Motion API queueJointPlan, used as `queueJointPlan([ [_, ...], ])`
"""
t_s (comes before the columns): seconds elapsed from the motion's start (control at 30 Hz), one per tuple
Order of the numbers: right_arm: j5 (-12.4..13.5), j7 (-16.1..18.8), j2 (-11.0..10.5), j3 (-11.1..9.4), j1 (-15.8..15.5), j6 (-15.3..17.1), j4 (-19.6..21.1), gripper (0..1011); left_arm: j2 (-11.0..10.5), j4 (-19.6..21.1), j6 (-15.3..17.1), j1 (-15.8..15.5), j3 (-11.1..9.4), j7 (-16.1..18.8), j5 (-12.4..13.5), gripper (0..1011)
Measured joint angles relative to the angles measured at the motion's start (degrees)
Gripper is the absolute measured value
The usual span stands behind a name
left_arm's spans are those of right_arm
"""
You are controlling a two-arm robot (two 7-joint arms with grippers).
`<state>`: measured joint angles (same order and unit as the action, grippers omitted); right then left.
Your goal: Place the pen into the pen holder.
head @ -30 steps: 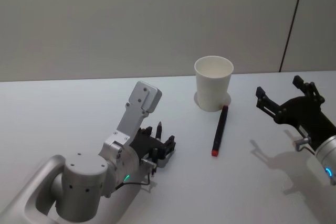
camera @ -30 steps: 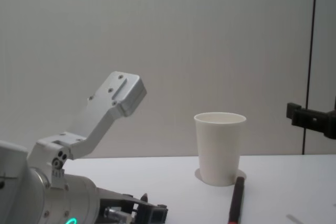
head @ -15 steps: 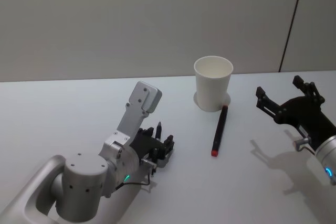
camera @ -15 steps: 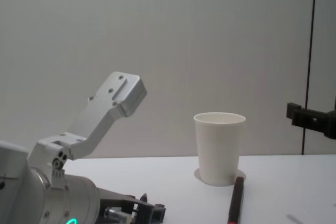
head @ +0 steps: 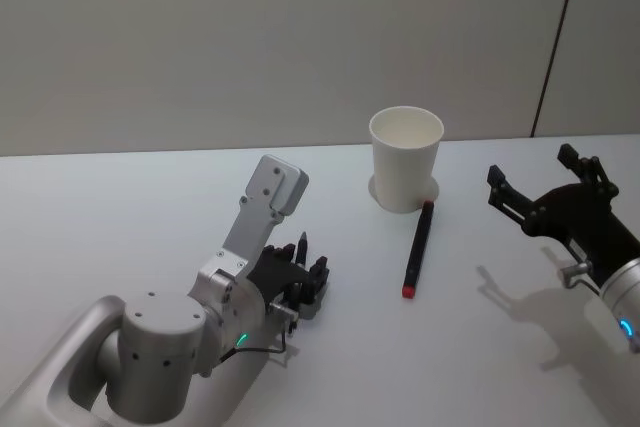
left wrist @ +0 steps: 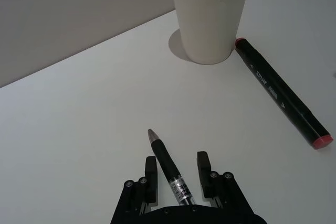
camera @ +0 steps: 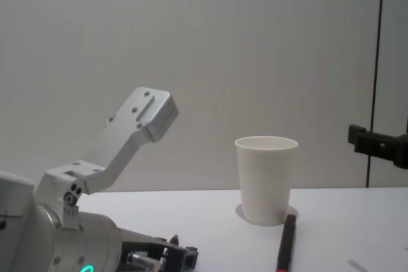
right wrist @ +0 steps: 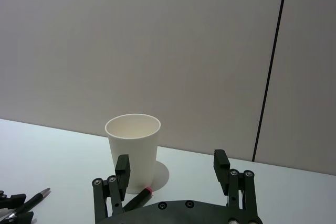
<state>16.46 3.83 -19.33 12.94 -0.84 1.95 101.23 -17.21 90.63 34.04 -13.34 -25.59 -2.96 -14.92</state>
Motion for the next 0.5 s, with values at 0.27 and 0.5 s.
queueJointPlan([
  [0.27,0.0,0.0,0.0,0.0,0.0,0.0,0.0,1002,0.0,0.0,0.0,0.0,0.0,0.02,0.0,417],
  [0.5,0.0,0.0,0.0,0.0,0.0,0.0,0.0,1002,0.0,0.0,0.0,0.0,0.0,0.03,0.0,371],
])
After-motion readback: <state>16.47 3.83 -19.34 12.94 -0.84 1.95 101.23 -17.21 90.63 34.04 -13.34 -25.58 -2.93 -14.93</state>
